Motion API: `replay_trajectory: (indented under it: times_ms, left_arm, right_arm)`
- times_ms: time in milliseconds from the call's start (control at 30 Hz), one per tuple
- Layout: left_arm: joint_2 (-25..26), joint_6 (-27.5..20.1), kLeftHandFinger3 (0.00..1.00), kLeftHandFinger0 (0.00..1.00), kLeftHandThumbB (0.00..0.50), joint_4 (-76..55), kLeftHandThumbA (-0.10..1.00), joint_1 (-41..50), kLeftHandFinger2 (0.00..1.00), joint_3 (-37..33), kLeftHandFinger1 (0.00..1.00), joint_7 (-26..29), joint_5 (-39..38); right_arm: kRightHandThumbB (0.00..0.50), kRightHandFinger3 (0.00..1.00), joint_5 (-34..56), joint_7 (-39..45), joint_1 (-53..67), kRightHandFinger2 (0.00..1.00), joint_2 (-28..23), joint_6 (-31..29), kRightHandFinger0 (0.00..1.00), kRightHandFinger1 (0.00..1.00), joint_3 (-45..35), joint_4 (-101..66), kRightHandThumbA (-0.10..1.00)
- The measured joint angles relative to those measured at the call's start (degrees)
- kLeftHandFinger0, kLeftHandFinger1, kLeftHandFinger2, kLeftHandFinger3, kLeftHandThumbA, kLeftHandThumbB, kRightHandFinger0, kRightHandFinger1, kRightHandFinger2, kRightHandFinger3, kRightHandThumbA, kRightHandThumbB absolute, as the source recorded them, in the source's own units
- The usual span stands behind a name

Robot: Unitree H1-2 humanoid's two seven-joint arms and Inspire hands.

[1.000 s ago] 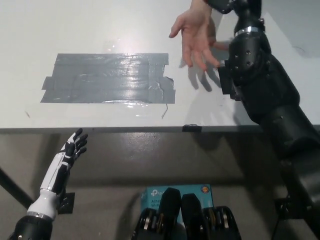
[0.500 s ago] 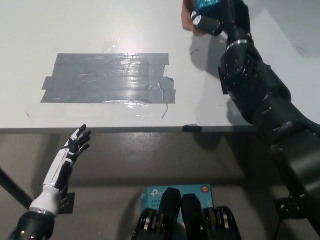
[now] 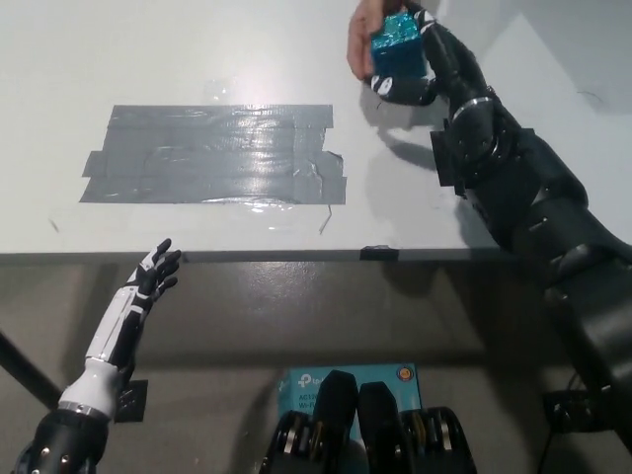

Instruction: A rubick's cube is kept in the black marked spot on the table and the robot uses its right arm to pick it up and hands it to a person

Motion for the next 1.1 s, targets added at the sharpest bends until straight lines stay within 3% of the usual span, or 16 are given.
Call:
replay_trajectory:
  times_ms: [233,467,600,733,800,933,1100]
  left_arm:
    - [0.0,0.0,1.00,1.00,0.225,-0.1,1.00,0.6,1.00,-0.2,1.00,0.0,0.0]
    - [0.0,0.0,1.00,1.00,0.235,-0.2,1.00,1.6,1.00,-0.3,1.00,0.0,0.0]
    - [-0.1,0.0,1.00,1.00,0.229,0.1,1.00,1.6,1.00,-0.3,1.00,0.0,0.0]
    - [-0.3,0.1,1.00,1.00,0.225,0.4,1.00,1.6,1.00,-0.2,1.00,0.0,0.0]
    - [-0.3,0.2,1.00,1.00,0.212,0.5,1.00,1.6,1.00,-0.2,1.00,0.0,0.0]
    - [-0.3,0.3,1.00,1.00,0.189,0.9,1.00,1.6,1.00,-0.2,1.00,0.0,0.0]
    - [-0.4,0.4,1.00,1.00,0.206,1.3,1.00,1.6,1.00,-0.2,1.00,0.0,0.0]
  right_arm:
    - [0.500,1.00,0.1,2.9,0.5,1.00,-0.9,0.3,1.00,1.00,0.2,-1.2,0.95]
    - [0.500,1.00,0.6,4.1,3.3,1.00,-3.1,-0.5,1.00,1.00,-0.4,-10.3,0.94]
    - [0.445,1.00,0.9,4.7,6.7,1.00,-4.4,-0.3,1.00,1.00,-1.0,-18.8,0.89]
    - [0.430,1.00,0.9,5.3,12.3,1.00,-5.1,0.5,1.00,1.00,-1.8,-28.2,0.87]
    - [0.406,1.00,1.0,5.7,16.0,1.00,-5.2,1.2,1.00,1.00,-2.1,-33.0,0.90]
    - [0.423,1.00,1.0,6.3,22.0,1.00,-5.4,2.2,1.00,1.00,-2.6,-40.5,0.94]
    - [0.363,1.00,1.0,6.6,27.4,1.00,-5.5,2.9,1.00,1.00,-2.9,-46.0,0.95]
